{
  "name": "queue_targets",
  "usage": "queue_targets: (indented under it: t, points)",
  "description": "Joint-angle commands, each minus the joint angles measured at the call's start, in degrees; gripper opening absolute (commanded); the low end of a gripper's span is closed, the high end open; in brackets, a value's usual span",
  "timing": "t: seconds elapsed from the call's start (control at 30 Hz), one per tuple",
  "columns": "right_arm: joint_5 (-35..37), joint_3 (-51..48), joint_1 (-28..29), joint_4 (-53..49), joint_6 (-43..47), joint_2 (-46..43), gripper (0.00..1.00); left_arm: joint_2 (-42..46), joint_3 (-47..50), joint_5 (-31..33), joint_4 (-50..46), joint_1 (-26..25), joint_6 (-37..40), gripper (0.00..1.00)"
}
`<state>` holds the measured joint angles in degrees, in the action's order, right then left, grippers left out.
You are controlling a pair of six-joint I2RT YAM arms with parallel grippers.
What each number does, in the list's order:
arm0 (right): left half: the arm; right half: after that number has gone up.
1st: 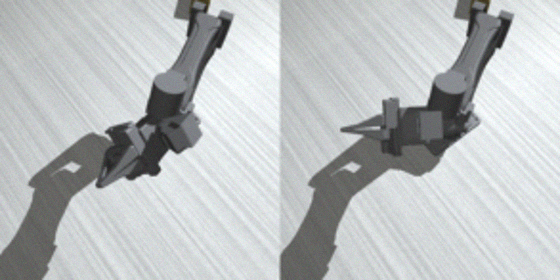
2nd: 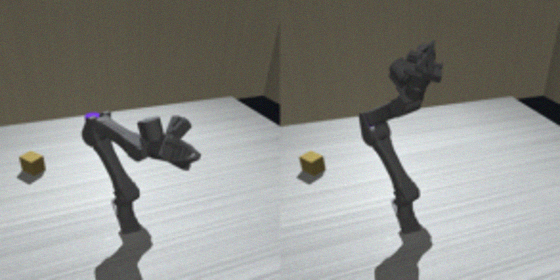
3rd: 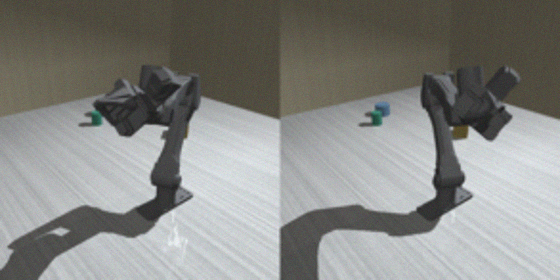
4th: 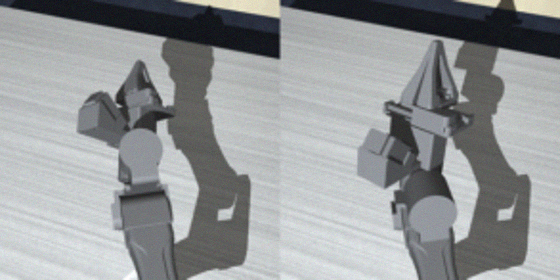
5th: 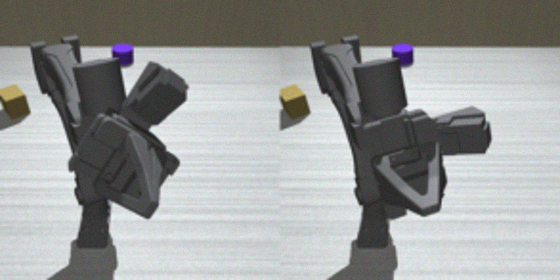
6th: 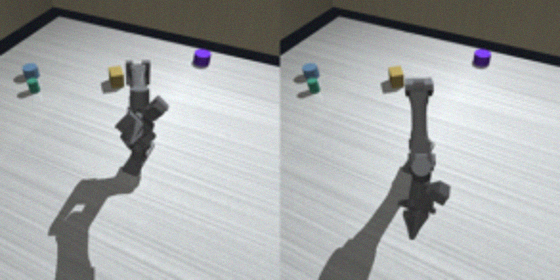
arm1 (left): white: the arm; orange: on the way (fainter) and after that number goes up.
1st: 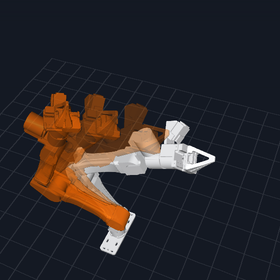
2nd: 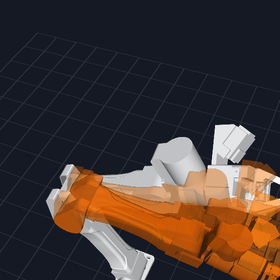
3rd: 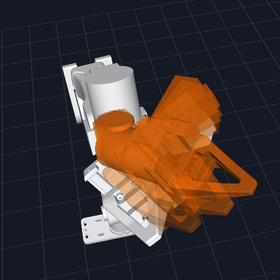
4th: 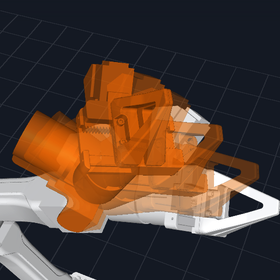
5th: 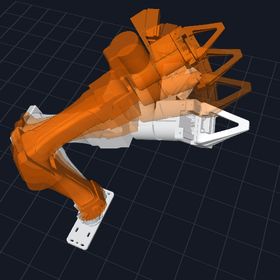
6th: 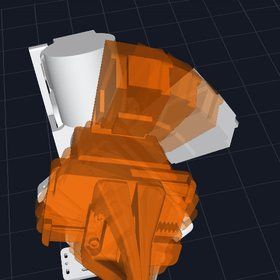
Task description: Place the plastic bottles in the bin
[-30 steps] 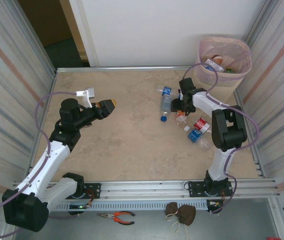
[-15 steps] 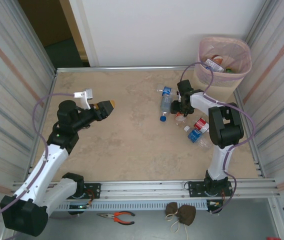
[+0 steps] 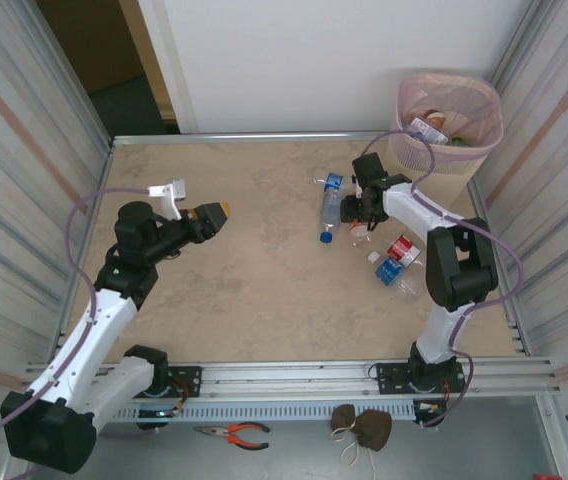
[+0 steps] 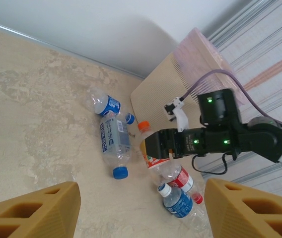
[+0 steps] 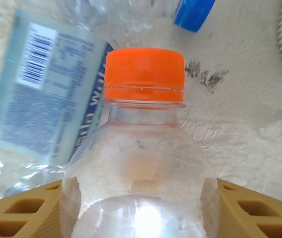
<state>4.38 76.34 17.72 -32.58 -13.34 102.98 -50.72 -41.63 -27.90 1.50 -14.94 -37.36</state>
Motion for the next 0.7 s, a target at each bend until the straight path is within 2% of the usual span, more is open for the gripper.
queue_targets:
  t: [0.0,0.43,0.67]
  points:
    - [1.42,2.78,0.48,-3.33,-1.33,-5.5,0.57,2.49,1.1,0.04,0.63,0.58,-0.11,0.67]
    - [2.04,14.31,0.0,-9.43,2.66,-15.17,0.56,5.02,2.6,0.26,0.58,0.54,-0.54,0.68]
    - [-1.22,26.49,-4.5,-14.09,6.05,-14.25,0.55,5.48,3.41,0.51,0.72,0.56,-0.43,0.67]
